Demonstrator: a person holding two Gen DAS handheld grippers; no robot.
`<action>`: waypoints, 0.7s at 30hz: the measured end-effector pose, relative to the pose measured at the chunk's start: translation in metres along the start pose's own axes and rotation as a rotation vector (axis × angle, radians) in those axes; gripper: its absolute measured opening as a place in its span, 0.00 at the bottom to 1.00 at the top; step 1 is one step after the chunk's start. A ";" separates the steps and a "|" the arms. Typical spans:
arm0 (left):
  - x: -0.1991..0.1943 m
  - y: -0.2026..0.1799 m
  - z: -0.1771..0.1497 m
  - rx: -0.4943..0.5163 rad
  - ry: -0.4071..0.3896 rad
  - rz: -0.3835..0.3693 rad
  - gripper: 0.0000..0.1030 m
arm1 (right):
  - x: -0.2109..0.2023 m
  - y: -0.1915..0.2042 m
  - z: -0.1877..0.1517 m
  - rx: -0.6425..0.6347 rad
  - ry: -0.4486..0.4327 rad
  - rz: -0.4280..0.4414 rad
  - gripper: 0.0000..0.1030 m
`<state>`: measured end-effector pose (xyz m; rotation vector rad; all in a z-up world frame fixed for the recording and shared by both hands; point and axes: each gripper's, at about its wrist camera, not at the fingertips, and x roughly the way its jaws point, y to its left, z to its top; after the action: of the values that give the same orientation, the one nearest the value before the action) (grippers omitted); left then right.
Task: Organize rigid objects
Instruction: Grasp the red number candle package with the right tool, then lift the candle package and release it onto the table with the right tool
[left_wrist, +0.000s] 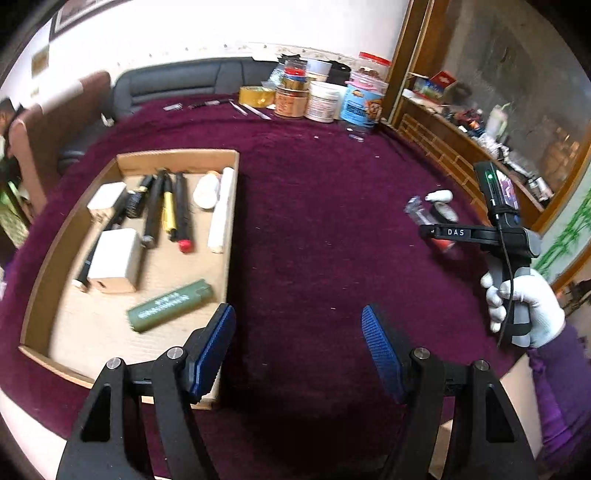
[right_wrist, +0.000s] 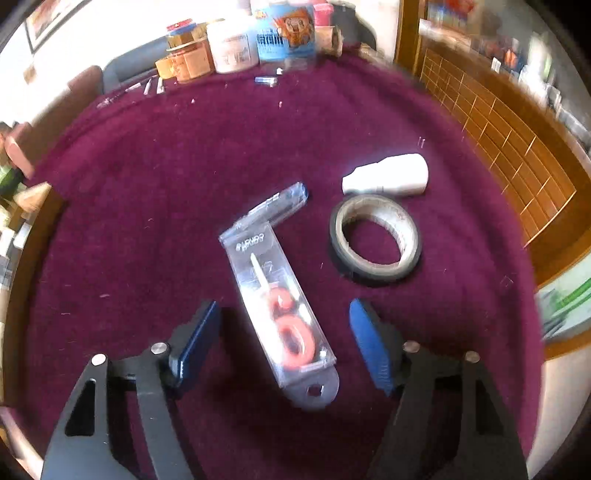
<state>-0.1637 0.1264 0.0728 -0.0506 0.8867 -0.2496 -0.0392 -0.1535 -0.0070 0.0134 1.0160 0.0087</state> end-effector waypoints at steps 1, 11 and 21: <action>0.001 0.000 0.000 0.004 -0.002 0.014 0.64 | -0.005 0.003 -0.003 -0.014 -0.014 -0.004 0.47; 0.013 0.001 -0.002 0.027 0.030 0.072 0.64 | -0.019 0.031 -0.020 -0.066 -0.003 0.046 0.25; 0.017 0.001 -0.008 0.058 0.047 0.116 0.64 | -0.025 0.087 -0.028 -0.063 0.035 0.211 0.26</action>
<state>-0.1592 0.1240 0.0545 0.0611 0.9251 -0.1682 -0.0763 -0.0662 0.0011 0.0628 1.0452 0.2341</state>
